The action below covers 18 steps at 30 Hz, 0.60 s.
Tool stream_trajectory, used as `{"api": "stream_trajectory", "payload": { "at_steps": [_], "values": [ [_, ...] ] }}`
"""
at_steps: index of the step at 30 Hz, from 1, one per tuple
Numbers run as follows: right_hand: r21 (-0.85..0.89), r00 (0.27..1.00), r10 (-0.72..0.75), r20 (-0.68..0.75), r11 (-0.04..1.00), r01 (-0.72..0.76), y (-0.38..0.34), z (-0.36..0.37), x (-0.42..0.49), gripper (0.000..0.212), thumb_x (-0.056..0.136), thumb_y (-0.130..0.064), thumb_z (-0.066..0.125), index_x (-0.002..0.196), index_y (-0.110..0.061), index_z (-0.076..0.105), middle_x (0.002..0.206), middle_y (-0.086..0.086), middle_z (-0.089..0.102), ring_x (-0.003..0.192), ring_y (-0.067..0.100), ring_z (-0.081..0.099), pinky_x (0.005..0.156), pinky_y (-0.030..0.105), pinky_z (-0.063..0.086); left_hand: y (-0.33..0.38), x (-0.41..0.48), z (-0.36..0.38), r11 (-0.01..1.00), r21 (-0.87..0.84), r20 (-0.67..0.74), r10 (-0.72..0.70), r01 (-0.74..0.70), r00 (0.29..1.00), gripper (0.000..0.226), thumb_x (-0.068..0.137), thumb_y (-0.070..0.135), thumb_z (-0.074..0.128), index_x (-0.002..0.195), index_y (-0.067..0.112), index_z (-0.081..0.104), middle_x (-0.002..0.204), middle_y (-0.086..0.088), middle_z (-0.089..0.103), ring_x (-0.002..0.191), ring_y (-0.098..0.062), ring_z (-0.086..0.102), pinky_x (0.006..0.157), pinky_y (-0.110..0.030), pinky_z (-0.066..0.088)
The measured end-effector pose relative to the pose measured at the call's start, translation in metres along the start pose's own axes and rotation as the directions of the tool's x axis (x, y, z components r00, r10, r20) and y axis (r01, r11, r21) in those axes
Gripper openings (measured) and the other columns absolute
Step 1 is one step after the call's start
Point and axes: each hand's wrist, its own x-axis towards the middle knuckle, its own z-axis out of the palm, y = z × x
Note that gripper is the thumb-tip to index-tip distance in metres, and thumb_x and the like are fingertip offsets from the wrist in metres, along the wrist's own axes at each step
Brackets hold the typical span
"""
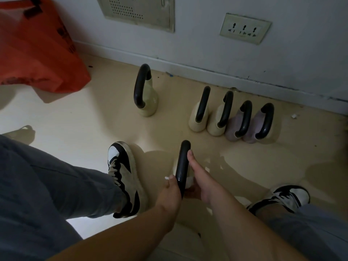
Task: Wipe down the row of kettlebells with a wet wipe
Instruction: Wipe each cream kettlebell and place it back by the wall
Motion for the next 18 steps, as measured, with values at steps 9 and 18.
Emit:
{"api": "stream_trajectory", "payload": {
  "at_steps": [9,18],
  "values": [
    [0.073,0.998,0.025,0.059,0.997,-0.029,-0.001,-0.001,0.004,0.099,0.044,-0.101,0.066,0.125,-0.045,0.070,0.144,0.006,0.057,0.108,0.028,0.070,0.089,0.047,0.059,0.053,0.018,0.017,0.814,0.397,0.074,0.432,-0.424,0.899,0.053,0.104,0.053,0.021,0.144,0.025,0.042,0.120,-0.004,0.064,0.095,-0.014,0.066,0.081,-0.035,0.056],
    [0.245,0.997,0.073,0.008,0.967,-0.073,-0.003,-0.021,0.017,0.079,0.074,-0.094,0.050,0.124,-0.036,0.072,0.105,0.011,0.060,0.063,0.023,0.050,0.065,0.033,0.047,0.096,0.076,0.039,0.289,0.793,0.330,0.535,-0.536,0.778,0.034,0.104,0.024,0.035,0.122,0.004,0.056,0.122,-0.014,0.054,0.116,-0.030,0.053,0.099,-0.036,0.043]
  ]
}}
